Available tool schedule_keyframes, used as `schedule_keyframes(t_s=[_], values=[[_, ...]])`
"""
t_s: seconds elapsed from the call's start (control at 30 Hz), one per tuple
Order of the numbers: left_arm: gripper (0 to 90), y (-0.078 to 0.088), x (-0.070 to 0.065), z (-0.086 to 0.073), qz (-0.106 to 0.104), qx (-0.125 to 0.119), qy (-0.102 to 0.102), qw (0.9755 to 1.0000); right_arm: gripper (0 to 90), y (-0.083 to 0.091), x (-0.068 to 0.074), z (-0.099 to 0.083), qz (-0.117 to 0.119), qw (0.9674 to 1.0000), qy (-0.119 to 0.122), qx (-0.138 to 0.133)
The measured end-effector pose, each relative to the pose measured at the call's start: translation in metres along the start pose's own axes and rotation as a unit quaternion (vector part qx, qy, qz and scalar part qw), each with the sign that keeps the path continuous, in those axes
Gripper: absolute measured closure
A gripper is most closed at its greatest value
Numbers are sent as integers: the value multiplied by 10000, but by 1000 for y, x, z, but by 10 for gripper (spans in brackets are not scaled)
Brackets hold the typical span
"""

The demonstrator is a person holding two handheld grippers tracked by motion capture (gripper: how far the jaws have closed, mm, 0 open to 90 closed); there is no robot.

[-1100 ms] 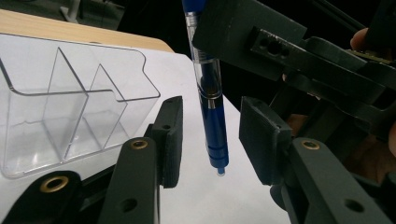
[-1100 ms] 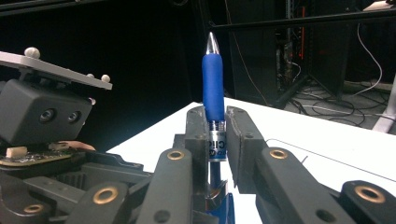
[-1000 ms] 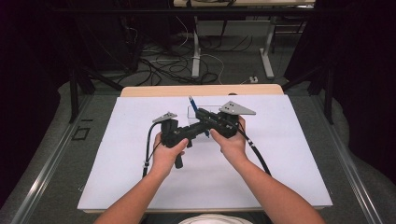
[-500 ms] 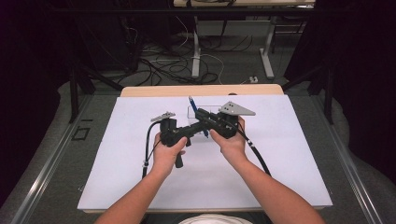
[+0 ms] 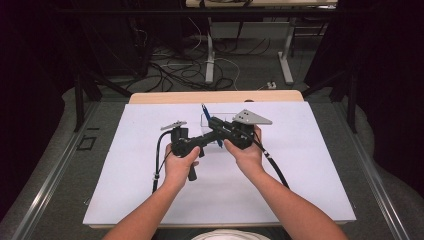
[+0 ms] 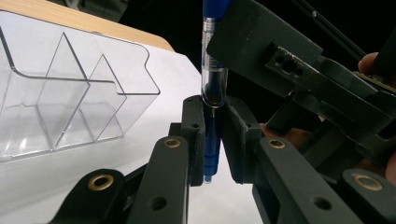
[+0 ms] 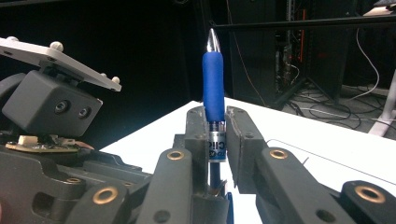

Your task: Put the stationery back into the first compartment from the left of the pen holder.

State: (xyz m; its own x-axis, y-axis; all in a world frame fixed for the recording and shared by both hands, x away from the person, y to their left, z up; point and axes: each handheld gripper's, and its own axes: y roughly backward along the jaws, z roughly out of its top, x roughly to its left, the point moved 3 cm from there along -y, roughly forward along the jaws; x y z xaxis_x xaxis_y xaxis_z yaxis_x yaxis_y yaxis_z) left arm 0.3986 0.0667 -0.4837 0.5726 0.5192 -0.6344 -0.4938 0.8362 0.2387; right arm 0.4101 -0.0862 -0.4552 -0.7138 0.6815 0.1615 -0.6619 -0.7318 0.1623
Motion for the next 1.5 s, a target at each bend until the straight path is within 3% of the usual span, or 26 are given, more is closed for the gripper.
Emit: schedule_keyframes(t_s=[0.23, 0.53, 0.77, 0.8, 0.87, 1.0, 1.03, 1.2, 1.3, 1.5], values=[[798, 1, 0, 0, -8, -1, -15, 10000, 790, -1, 1, 0, 15, 9999, 6, -110], [798, 4, 3, 5, 77, -154, -40, 9998, 564, 0, 1, 2, 9, 9999, 21, -163], [798, 8, 9, 13, 333, -333, -296, 9985, 406, 8, -2, 5, -229, 9992, 222, -227], [798, 9, 10, 14, 369, -368, -310, 9982, 377, 9, -4, 5, -263, 9988, 334, -249], [798, 10, 12, 18, 444, -369, -408, 9975, 331, 12, -6, 5, -346, 9986, 307, -240], [798, 12, 15, 24, 578, -459, -561, 9957, 297, 19, -11, 4, -478, 9981, 317, -214], [798, 12, 15, 27, 614, -477, -613, 9951, 279, 20, -13, 4, -525, 9974, 421, -248], [798, 11, 15, 37, 724, -637, -753, 9925, 269, 28, -19, 1, -558, 9971, 511, -106], [798, 9, 15, 42, 846, -703, -995, 9889, 269, 35, -23, -2, -595, 9972, 462, -6], [798, 6, 18, 49, 1049, -830, -1273, 9828, 190, 45, -33, -6, -769, 9958, 481, 101]])
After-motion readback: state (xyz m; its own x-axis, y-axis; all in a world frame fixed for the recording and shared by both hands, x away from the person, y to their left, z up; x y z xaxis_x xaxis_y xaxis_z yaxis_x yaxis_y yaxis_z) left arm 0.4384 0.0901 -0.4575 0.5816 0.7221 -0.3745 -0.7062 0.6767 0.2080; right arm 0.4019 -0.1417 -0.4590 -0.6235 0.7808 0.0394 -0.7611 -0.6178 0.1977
